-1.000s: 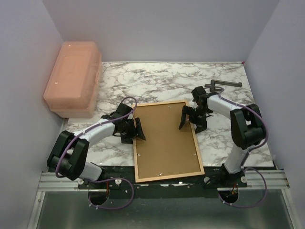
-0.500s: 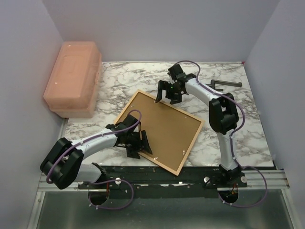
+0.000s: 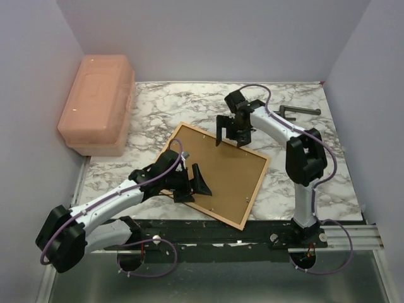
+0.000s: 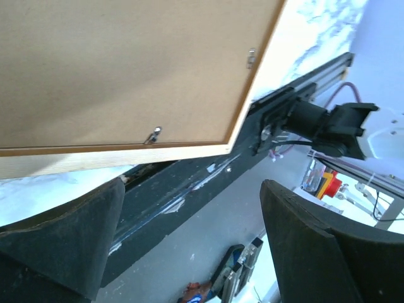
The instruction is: Put the photo into the frame
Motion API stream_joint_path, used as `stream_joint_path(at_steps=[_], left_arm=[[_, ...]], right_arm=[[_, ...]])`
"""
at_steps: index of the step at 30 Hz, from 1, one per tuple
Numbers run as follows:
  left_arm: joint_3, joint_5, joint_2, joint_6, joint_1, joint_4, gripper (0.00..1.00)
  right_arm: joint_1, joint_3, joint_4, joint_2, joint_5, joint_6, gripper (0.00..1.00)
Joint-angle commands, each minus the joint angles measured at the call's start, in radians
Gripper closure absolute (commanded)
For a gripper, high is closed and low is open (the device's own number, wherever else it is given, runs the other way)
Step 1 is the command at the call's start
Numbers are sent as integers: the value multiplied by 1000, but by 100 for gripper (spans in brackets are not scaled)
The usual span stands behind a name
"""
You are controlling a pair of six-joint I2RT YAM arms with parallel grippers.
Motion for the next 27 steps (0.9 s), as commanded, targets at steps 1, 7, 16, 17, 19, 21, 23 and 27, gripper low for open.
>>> stream_joint_path(at_steps=[1,7,16,17,19,21,23,27], left_arm=[[-18,-33,-137,14,-1,19,8],[-28,-26,-241,38,9,107,7],[-24,-134,-403,84,16,208,7],[-12,-153,-424,100,17,197,7],[25,-198,-466,142,16,148,5],[61,-243,-492,182,17,85,4],[96,-289,-505,214,17,20,4],[153,-356,-500,265,17,-107,3]], right_arm=[[-28,-173,12,-220,-17,33,0],[-38,-502,41,-489,-10,71,0],[-60,-852,37,-713,-8,111,3],[-60,-874,41,-719,-9,121,4],[-62,-905,53,-720,-19,136,6],[-61,-925,81,-707,-20,141,7],[-62,-935,107,-686,-16,142,10],[-61,-909,135,-625,-1,122,20]])
